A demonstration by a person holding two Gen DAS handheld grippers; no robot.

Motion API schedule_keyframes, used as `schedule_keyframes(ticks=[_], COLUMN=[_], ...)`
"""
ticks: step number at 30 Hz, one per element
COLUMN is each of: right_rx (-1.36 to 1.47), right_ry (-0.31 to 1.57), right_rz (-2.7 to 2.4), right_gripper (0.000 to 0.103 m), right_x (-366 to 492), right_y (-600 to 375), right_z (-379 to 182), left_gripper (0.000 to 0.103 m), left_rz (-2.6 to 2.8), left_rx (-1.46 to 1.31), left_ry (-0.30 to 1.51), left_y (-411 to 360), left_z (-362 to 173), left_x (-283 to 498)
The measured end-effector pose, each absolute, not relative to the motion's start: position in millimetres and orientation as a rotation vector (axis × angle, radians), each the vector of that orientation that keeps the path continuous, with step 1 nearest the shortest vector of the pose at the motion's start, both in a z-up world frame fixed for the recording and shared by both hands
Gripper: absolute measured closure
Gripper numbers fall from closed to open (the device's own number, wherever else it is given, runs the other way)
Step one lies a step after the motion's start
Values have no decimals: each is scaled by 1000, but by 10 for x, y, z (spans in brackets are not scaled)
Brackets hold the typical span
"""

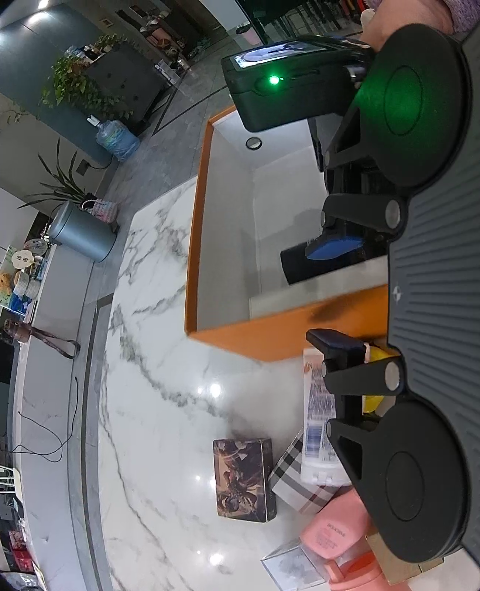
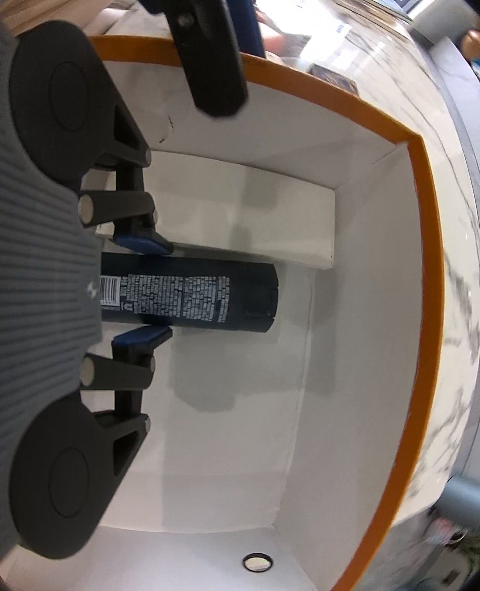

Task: Organize rigid objects
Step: 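Lower the black spray can into the orange box and open the right gripper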

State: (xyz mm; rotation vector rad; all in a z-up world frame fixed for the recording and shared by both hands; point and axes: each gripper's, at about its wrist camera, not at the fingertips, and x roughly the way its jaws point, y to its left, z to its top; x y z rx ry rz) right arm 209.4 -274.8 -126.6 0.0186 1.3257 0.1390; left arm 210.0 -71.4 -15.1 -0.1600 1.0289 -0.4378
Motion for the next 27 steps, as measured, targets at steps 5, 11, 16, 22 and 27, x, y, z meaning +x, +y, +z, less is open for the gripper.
schedule_keyframes(ticks=[5, 11, 16, 22, 27], right_rx=[-11, -19, 37, 141, 197], right_ry=[1333, 1306, 1286, 1272, 1274], right_rz=[161, 124, 118, 97, 72], right_gripper=[60, 56, 68, 68, 69], right_x=[2109, 2096, 2004, 1994, 2081], right_y=[-2786, -2805, -2942, -2922, -2898], right_z=[-1275, -1200, -1145, -1254, -1250], left_gripper=[52, 52, 55, 69, 76], left_rz=[-434, -427, -453, -454, -453], left_rx=[-162, -174, -212, -171, -161], left_ry=[1032, 1031, 1060, 1072, 1077], left_y=[-707, -641, -620, -692, -696], left_z=[-150, -132, -180, -239, -241], left_x=[2093, 2060, 2048, 2063, 2109])
